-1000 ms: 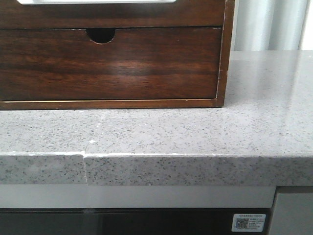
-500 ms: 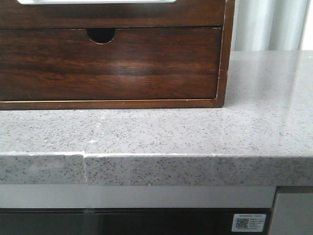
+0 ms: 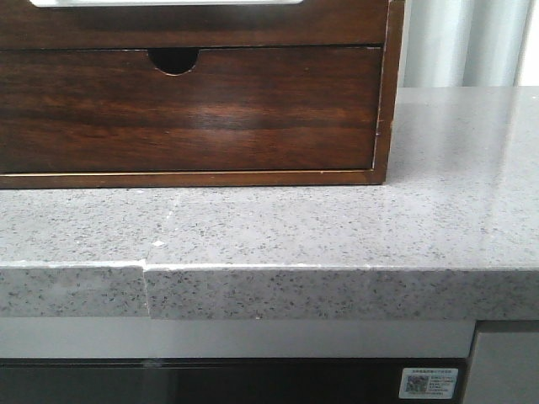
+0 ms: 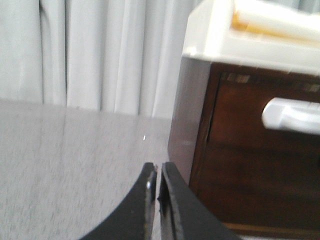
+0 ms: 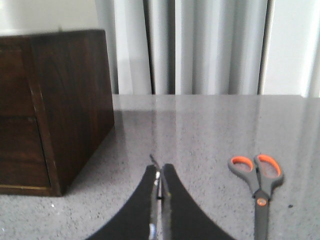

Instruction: Put scissors in drawer with both arms

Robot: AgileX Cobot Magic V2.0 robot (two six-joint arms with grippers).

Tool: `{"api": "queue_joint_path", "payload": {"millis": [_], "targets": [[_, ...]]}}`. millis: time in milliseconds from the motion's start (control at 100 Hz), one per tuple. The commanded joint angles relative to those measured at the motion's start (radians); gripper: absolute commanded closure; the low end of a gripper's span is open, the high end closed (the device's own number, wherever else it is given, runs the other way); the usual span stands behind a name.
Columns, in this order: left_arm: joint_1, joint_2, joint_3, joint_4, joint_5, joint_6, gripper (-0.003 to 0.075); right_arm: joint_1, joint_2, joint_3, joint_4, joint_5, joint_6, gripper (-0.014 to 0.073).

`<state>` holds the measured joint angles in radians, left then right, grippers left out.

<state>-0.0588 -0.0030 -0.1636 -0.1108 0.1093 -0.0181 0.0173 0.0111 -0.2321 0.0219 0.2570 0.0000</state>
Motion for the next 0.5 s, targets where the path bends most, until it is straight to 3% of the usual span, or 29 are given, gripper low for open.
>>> {"api": "queue_joint_path", "payload": {"millis": [0, 260, 490], "targets": [[-0.007, 0.038, -0.118, -0.014, 0.008, -0.009, 0.0741, -0.005, 0.062, -0.101, 0.001, -0.003, 0.0, 0.0662], [-0.007, 0.206, -0.328, 0.0, 0.167, 0.001, 0.0741, -0.005, 0.254, -0.317, -0.028, 0.162, 0.0, 0.0662], [-0.007, 0.283, -0.372, 0.024, 0.173, 0.001, 0.0741, -0.005, 0.355, -0.386, -0.088, 0.2, 0.0, 0.0662]]}}
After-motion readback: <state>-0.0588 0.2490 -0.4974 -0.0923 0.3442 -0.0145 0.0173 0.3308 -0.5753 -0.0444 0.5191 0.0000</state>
